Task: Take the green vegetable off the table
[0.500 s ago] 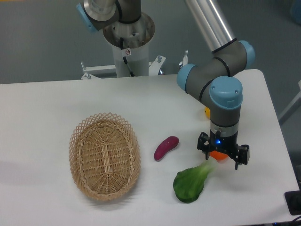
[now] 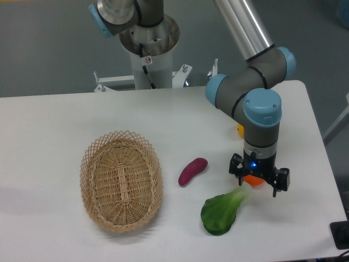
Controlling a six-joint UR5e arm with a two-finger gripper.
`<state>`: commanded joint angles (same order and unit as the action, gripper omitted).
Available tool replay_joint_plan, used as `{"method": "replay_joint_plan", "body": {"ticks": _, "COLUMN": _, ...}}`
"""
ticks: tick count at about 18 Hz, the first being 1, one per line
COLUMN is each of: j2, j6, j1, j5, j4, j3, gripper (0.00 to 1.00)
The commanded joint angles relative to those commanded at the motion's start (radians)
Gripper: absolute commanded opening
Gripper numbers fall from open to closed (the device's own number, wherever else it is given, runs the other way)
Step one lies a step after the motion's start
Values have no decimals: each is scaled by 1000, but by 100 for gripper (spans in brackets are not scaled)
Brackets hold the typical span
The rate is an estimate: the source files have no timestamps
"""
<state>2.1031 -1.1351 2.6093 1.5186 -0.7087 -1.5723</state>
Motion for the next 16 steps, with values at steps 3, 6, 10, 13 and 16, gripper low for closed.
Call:
{"method": "replay_joint_plan", "body": {"ticks": 3, "j2": 2, "j6": -32, "j1": 0, "j5": 0, "j4": 0, "j3": 3, "gripper": 100}}
{"method": "replay_joint_plan", "body": {"ticks": 6, "j2": 14, "j6": -58, "j1": -2, "j5": 2, "j4": -2, "j3": 3, "gripper": 100}}
{"method": "replay_joint_plan", "body": {"ticks": 10, "j2": 26, "j6": -81, "j1": -3, "j5": 2, "j4": 2, "j3": 3, "gripper": 100}}
{"method": "replay_joint_plan", "body": {"ticks": 13, "j2": 29, "j6": -138, "j1": -3, "j5": 3, "j4": -2, "j3": -9, "gripper": 100}}
{"method": "replay_joint_plan", "body": {"ticks": 16, "j2": 22, "j6": -182, "j1": -5, "j5": 5, "j4": -3, "j3": -46, "gripper": 100}}
